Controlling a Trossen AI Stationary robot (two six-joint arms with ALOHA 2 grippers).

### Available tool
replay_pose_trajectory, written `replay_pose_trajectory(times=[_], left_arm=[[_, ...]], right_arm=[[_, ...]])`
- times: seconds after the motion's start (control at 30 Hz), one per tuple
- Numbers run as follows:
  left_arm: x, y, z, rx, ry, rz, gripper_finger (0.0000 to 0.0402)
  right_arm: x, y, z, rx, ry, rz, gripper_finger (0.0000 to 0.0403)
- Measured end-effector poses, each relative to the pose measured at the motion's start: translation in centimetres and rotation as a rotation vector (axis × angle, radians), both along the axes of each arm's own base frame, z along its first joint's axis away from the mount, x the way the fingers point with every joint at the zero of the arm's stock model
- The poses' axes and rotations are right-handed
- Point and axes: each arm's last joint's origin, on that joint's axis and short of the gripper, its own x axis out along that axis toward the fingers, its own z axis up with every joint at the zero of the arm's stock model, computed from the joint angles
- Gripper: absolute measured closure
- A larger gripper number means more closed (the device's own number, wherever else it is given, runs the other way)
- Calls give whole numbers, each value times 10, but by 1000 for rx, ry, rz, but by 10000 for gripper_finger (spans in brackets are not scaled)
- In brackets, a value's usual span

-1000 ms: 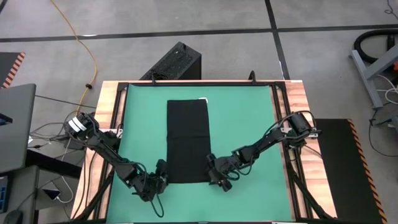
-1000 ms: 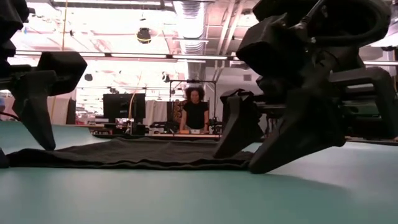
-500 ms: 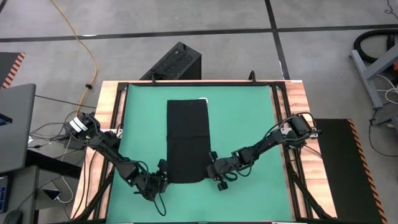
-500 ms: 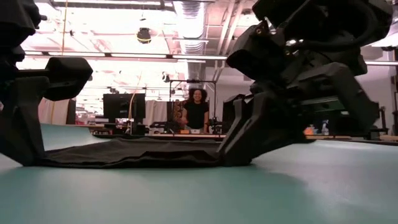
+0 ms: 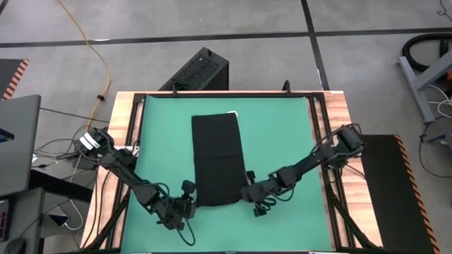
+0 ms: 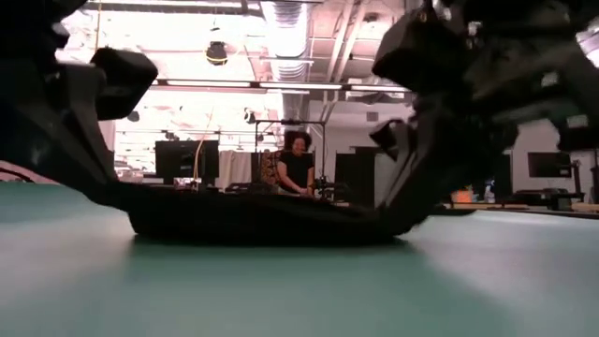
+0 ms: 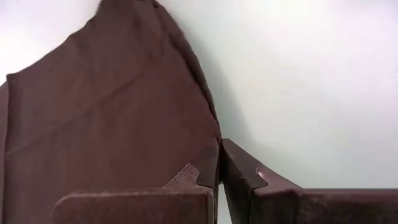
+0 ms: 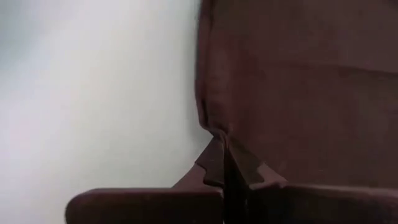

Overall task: Roll towel into tight, uniform cylinder
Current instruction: Roll the black towel

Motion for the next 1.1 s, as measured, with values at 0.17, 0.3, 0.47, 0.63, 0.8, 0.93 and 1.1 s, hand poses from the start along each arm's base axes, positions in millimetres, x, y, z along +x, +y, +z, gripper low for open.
replay_pose_trajectory(times=[0.17, 0.3, 0.47, 0.63, 0.8, 0.93, 1.1], left_arm=[[5, -1, 6, -14, -24, 27, 401], [9, 5, 6, -6, -41, 79, 401], [13, 13, 6, -20, -39, 140, 401], [14, 21, 3, -2, -7, 189, 401], [13, 26, 1, 4, 21, 225, 401], [14, 30, -1, 16, 40, 238, 401], [18, 37, -2, 19, 64, 245, 401]], right_arm=[[-3, -1, 14, 42, -23, -29, 390], [-4, -2, 27, 65, -63, -40, 390], [-3, -14, 27, 43, -41, -105, 390], [0, -28, 18, 44, 27, -175, 390], [2, -38, 16, 41, 45, -206, 390], [2, -48, 14, 35, 66, -231, 390], [4, -56, 13, 20, 70, -244, 390]])
